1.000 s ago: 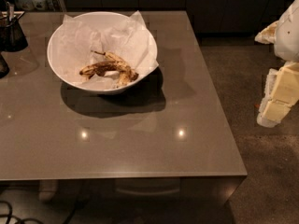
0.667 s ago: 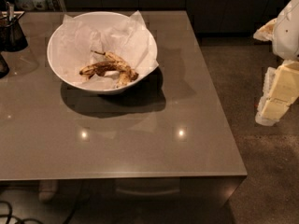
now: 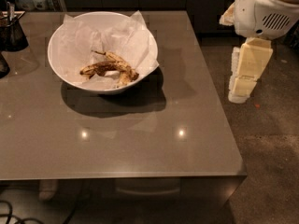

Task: Pick banana from white bowl

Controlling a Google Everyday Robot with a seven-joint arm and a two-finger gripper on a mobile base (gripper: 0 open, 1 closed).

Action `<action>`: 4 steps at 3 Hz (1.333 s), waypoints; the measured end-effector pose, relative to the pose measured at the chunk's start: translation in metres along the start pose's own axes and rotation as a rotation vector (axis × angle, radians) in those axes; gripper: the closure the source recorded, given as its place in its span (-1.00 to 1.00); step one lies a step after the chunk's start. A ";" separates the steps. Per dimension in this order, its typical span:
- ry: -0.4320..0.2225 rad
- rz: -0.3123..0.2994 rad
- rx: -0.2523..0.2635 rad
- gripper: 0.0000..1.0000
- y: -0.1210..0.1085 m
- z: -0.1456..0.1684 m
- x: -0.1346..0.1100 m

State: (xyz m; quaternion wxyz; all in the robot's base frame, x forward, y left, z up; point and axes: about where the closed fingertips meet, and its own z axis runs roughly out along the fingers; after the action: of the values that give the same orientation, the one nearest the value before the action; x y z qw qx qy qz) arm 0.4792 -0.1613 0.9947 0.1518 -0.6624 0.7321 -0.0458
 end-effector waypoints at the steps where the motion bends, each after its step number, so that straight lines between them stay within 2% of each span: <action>1: -0.003 -0.003 0.004 -1.00 -0.002 0.000 -0.002; 2: -0.035 -0.049 0.002 -1.00 -0.025 0.007 -0.031; 3: -0.047 -0.099 -0.032 -1.00 -0.055 0.021 -0.064; 4: -0.070 -0.107 -0.005 -1.00 -0.062 0.018 -0.074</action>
Offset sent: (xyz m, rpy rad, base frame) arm 0.0630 0.0668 0.0070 0.0342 0.0151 0.1392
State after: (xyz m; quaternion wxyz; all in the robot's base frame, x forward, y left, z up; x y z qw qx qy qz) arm 0.5492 -0.0938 1.0059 0.1729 -0.7021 0.6902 -0.0286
